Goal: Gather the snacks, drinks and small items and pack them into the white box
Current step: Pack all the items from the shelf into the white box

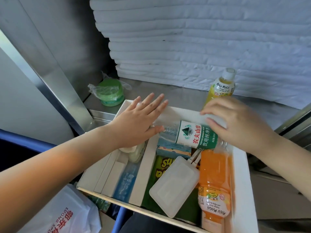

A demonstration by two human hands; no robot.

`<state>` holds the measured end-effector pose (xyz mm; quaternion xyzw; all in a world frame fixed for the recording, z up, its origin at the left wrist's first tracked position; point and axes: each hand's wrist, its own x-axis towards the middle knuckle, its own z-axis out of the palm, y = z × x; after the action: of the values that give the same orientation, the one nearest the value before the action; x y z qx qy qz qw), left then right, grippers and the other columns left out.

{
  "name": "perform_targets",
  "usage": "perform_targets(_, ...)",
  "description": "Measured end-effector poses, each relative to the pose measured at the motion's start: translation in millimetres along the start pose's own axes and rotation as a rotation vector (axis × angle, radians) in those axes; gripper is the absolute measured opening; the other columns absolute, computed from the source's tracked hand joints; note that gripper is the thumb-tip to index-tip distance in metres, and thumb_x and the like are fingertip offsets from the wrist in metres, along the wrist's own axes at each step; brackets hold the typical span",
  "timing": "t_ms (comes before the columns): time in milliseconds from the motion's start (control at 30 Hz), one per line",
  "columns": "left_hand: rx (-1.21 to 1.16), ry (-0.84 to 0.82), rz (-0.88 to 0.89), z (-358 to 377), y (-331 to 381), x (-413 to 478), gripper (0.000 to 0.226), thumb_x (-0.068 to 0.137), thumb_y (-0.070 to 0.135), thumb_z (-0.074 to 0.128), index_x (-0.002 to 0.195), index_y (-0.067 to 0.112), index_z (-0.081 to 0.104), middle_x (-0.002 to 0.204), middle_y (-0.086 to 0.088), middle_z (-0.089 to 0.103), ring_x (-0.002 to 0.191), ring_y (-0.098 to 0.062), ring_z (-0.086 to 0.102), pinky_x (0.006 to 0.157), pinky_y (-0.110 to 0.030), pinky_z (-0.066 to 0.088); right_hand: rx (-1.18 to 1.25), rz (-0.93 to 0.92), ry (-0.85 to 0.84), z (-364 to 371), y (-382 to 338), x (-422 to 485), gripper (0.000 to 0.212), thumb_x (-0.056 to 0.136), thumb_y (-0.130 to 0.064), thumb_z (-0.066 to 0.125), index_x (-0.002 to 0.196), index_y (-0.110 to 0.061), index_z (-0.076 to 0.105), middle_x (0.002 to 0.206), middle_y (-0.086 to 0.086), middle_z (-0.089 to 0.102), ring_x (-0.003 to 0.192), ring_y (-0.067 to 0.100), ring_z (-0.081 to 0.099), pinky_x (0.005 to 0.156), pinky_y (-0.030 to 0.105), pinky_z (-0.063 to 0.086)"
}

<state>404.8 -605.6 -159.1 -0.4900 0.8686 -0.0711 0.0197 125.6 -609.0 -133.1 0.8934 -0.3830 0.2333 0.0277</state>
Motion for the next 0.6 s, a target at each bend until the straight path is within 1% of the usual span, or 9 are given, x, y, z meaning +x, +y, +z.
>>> perform_targets(67,-0.032,0.016,0.003,7.3,-2.5,1.7,0.070,0.092,0.062,0.007,0.147,0.027,-0.019,0.154,0.008,-0.021,0.141,-0.014,-0.022,0.115,-0.038,-0.011,-0.080,0.108,0.145,-0.1,10.4,7.4,0.026,0.084,-0.014,0.063,0.108,-0.007,0.064,0.110,0.011,0.058,0.104,0.029,0.053,0.090,0.035,0.042)
perform_targets(100,-0.050,0.028,0.006,9.3,-3.2,1.8,0.070,0.093,0.062,0.008,0.147,0.027,-0.019,0.155,0.008,-0.019,0.141,-0.014,-0.021,0.115,-0.038,-0.011,-0.126,0.183,0.180,0.6,15.2,11.0,0.035,0.082,-0.013,0.067,0.115,-0.005,0.060,0.118,0.015,0.053,0.110,0.033,0.049,0.094,0.038,0.040)
perform_targets(167,-0.067,0.044,0.008,11.5,-3.6,1.1,0.070,0.094,0.063,0.009,0.147,0.028,-0.018,0.156,0.008,-0.017,0.142,-0.014,-0.020,0.115,-0.039,-0.010,-0.189,0.332,0.162,5.0,21.3,16.7,0.058,0.078,-0.015,0.071,0.130,-0.003,0.047,0.136,0.022,0.039,0.122,0.040,0.038,0.100,0.046,0.036)
perform_targets(233,-0.062,0.054,0.006,12.4,-3.5,0.3,0.069,0.094,0.063,0.007,0.147,0.028,-0.019,0.156,0.008,-0.018,0.142,-0.014,-0.021,0.114,-0.039,-0.010,-0.199,0.425,0.103,12.4,23.9,21.2,0.073,0.078,-0.019,0.072,0.139,-0.004,0.035,0.147,0.024,0.023,0.130,0.042,0.029,0.103,0.049,0.034)
perform_targets(267,-0.060,0.055,0.003,12.5,-3.8,0.4,0.069,0.093,0.063,0.006,0.147,0.028,-0.020,0.156,0.009,-0.018,0.141,-0.013,-0.021,0.114,-0.039,-0.011,-0.178,0.455,0.085,16.0,24.9,23.5,0.076,0.079,-0.020,0.071,0.141,-0.005,0.031,0.150,0.022,0.019,0.132,0.042,0.027,0.103,0.049,0.034)
perform_targets(333,-0.066,0.056,-0.001,12.5,-3.7,0.9,0.069,0.093,0.064,0.005,0.147,0.028,-0.020,0.156,0.009,-0.018,0.142,-0.013,-0.021,0.114,-0.038,-0.011,-0.140,0.483,0.075,21.2,27.4,28.2,0.078,0.081,-0.019,0.071,0.143,-0.006,0.027,0.152,0.019,0.016,0.131,0.040,0.030,0.101,0.047,0.037)
perform_targets(433,-0.085,0.067,-0.002,11.7,-2.7,1.4,0.070,0.093,0.063,0.007,0.148,0.028,-0.017,0.156,0.008,-0.014,0.142,-0.013,-0.017,0.115,-0.038,-0.011,-0.170,0.481,0.089,22.7,31.8,34.5,0.082,0.079,-0.013,0.072,0.145,-0.006,0.023,0.150,0.017,0.021,0.125,0.039,0.036,0.092,0.046,0.044)
perform_targets(533,-0.089,0.081,-0.003,12.7,-2.1,1.6,0.069,0.093,0.063,0.007,0.148,0.028,-0.017,0.156,0.008,-0.012,0.143,-0.013,-0.015,0.115,-0.039,-0.009,-0.187,0.500,0.106,23.0,36.4,39.4,0.079,0.078,-0.007,0.072,0.143,-0.007,0.028,0.146,0.017,0.025,0.120,0.039,0.038,0.084,0.046,0.047)
perform_targets(600,-0.088,0.084,-0.007,13.5,-2.5,1.4,0.069,0.092,0.063,0.005,0.147,0.028,-0.018,0.156,0.009,-0.014,0.142,-0.012,-0.017,0.115,-0.039,-0.009,-0.164,0.530,0.102,25.2,38.6,42.0,0.074,0.079,-0.003,0.071,0.141,-0.010,0.031,0.145,0.021,0.024,0.121,0.042,0.039,0.085,0.047,0.045)
